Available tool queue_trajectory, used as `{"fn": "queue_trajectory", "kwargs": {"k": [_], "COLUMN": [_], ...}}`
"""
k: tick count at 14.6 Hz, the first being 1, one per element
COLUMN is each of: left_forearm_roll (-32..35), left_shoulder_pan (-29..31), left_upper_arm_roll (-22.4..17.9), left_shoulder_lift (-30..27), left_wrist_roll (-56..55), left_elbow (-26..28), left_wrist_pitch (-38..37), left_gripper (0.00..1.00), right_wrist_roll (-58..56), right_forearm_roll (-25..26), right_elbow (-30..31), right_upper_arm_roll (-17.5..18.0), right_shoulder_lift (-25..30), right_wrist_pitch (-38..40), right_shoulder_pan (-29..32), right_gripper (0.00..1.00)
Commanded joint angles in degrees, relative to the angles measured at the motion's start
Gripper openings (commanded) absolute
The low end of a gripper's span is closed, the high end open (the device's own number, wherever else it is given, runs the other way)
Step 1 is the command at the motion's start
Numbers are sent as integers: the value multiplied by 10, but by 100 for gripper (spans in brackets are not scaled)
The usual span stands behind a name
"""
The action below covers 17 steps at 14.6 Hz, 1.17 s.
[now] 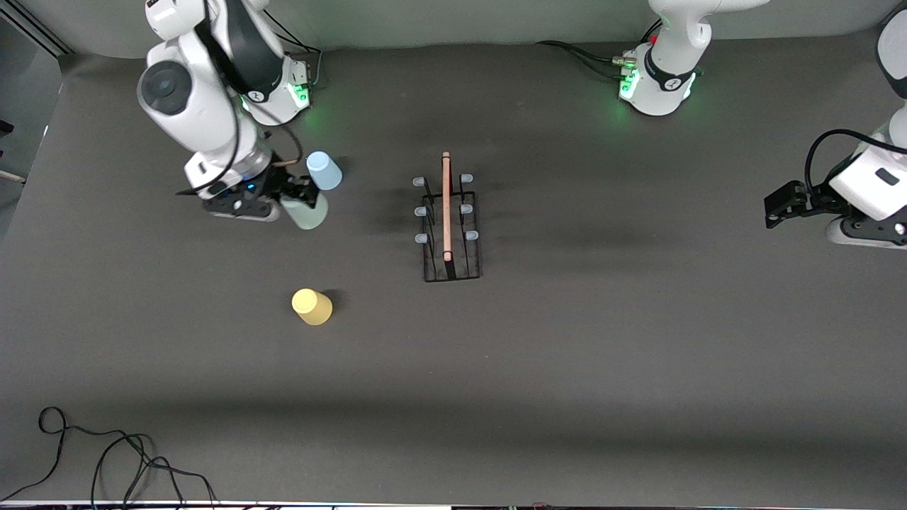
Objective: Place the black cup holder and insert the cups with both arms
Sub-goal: 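Carry the green cup over the rack and place it on a peg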
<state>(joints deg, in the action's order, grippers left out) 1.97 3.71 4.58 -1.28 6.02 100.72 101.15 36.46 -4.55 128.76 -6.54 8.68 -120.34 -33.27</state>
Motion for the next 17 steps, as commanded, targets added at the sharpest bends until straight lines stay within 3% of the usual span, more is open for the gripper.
{"fn": "queue_trajectory", "kwargs": {"k": [1, 10, 17], "left_forearm_roll": [-7, -4, -3], "left_shoulder_pan": [3, 3, 2], "left_upper_arm_roll": [0, 2, 2], "left_shoulder_lift": [8, 15, 13], "left_wrist_roll": [10, 2, 0], "left_elbow": [-15, -17, -18], "left_wrist_pitch": [-13, -10, -13], "left_gripper": [100, 100, 100], "right_wrist_roll": [77, 244, 284], "right_forearm_roll": [-6, -8, -6], "right_elbow": [-31, -37, -38], "right_upper_arm_roll": [-2, -2, -2], "right_shoulder_lift": [-13, -16, -100], "right_wrist_pitch": [11, -6, -106], "right_shoulder_pan": [-49, -179, -210], "right_gripper": [12, 12, 12]}}
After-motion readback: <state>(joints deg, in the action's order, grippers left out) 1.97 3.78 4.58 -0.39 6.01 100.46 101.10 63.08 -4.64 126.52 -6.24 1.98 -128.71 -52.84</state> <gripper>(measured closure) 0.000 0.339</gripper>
